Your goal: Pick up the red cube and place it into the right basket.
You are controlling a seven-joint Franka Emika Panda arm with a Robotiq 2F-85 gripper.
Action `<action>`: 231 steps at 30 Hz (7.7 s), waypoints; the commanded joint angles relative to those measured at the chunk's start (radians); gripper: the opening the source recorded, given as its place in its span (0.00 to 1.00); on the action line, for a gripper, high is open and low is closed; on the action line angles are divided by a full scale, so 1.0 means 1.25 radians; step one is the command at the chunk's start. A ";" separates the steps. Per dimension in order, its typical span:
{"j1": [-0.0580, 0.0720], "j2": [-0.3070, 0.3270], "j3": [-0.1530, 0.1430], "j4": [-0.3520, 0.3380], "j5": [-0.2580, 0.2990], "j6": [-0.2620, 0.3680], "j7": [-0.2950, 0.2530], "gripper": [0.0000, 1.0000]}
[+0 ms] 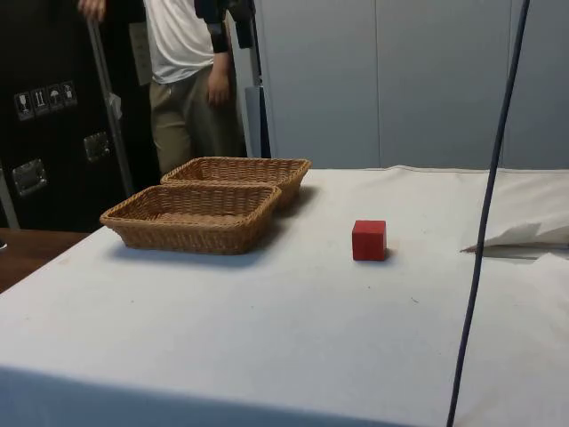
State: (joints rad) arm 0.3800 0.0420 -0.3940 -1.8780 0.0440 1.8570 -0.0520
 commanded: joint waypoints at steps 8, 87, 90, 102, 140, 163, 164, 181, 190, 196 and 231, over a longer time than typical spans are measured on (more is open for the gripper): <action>0.000 -0.036 0.003 -0.046 -0.010 0.021 0.002 1.00; -0.033 -0.228 -0.056 -0.673 -0.165 0.469 0.021 1.00; -0.031 -0.207 -0.068 -0.677 -0.157 0.494 0.016 1.00; -0.030 -0.165 -0.062 -0.674 -0.148 0.526 0.025 1.00; -0.030 0.026 0.006 -0.670 0.045 0.694 -0.053 1.00; -0.029 0.134 0.023 -0.630 0.126 0.716 -0.095 1.00; -0.033 0.128 0.030 -0.631 0.138 0.720 -0.103 1.00; -0.029 0.133 0.025 -0.632 0.128 0.719 -0.097 1.00; -0.029 0.134 0.024 -0.630 0.126 0.716 -0.095 0.59; -0.027 0.134 0.025 -0.631 0.126 0.717 -0.093 0.02; -0.036 -0.055 0.009 -0.637 0.025 0.575 -0.030 0.03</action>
State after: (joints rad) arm 0.3400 -0.0250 -0.3810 -2.6770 0.1030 2.5840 -0.1100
